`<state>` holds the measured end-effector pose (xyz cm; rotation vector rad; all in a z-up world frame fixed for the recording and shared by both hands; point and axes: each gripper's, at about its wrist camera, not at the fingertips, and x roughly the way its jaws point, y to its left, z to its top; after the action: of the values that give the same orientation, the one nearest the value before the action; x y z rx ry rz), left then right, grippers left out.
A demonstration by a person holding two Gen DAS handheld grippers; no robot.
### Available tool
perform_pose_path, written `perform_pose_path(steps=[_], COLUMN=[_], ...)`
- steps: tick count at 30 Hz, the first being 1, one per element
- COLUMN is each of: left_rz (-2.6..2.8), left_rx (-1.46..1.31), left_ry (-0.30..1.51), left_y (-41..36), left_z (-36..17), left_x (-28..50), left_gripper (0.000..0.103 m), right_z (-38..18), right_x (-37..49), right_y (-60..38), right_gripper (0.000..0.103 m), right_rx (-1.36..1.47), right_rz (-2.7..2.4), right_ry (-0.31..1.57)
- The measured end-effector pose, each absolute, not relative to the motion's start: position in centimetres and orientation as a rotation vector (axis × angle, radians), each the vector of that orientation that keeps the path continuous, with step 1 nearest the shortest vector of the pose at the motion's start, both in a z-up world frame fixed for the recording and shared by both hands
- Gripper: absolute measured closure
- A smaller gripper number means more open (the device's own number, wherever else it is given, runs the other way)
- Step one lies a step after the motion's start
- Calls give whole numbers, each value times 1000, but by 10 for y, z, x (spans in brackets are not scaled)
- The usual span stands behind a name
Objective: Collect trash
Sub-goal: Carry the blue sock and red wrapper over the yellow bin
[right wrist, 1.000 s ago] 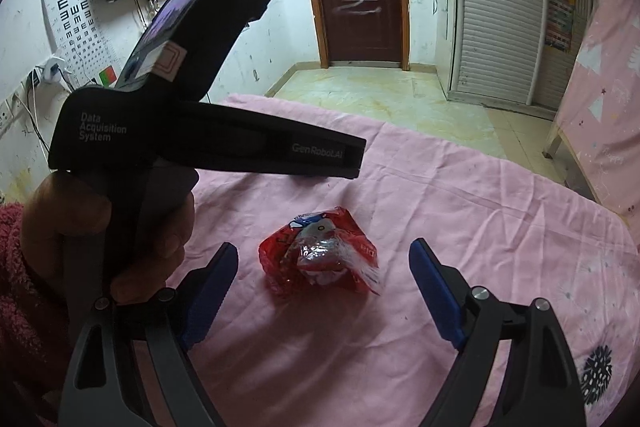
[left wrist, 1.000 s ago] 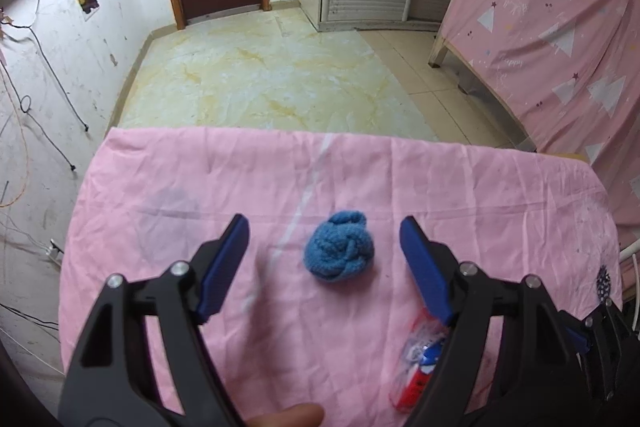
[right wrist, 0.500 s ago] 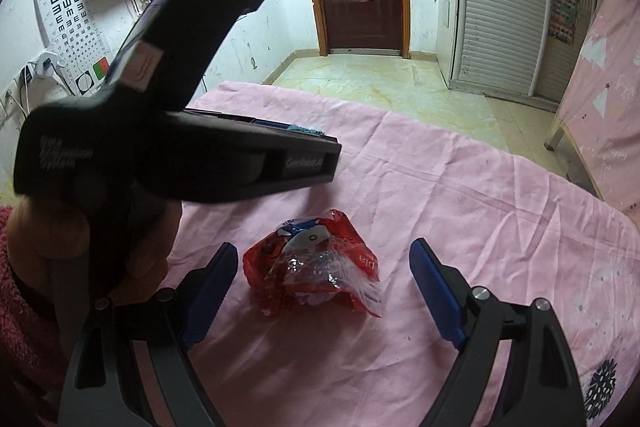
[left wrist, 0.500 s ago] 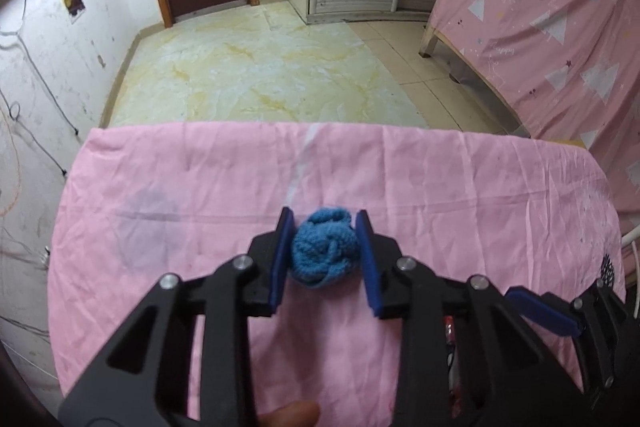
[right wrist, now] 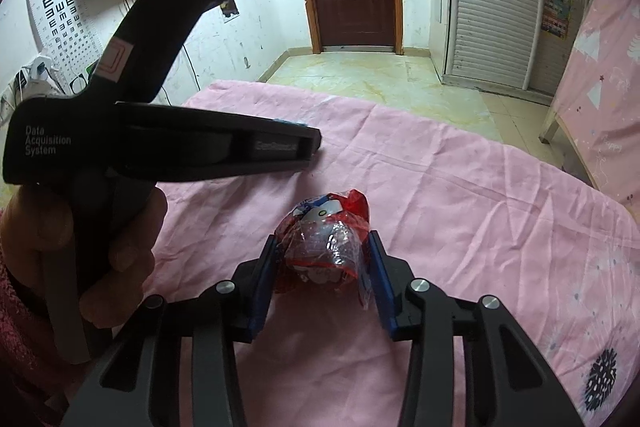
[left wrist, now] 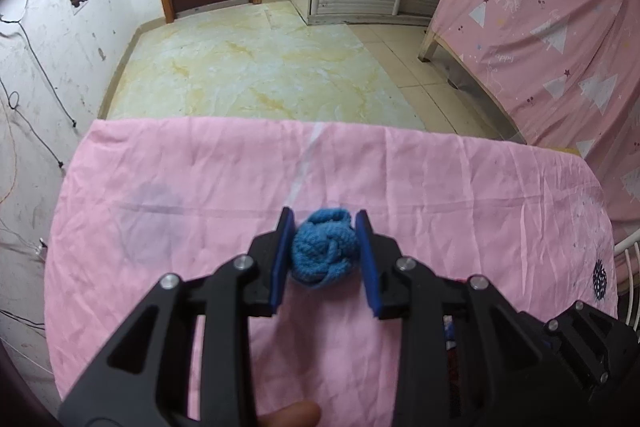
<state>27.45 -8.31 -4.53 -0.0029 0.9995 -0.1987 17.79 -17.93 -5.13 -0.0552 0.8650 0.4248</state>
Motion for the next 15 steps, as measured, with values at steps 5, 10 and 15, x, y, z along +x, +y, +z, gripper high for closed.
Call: perform_pose_path(steps=[5,10,15], left_rz=[-200,-205,-215], left_rx=[-27,-16,16], left_ry=[986,956,917], left_y=[-79,-84,-99], left_z=[-34,-20,-5], left_x=[264,247,229], left_gripper=[74,74,74], right_z=[-41,-26,-11], right_x=[165,152,132], right_y=[-192,-211,-233], right_gripper=[66,66,66], right_rx=[-31,7,49], right_rz=[412,390,360], right_ry=[835,793,751])
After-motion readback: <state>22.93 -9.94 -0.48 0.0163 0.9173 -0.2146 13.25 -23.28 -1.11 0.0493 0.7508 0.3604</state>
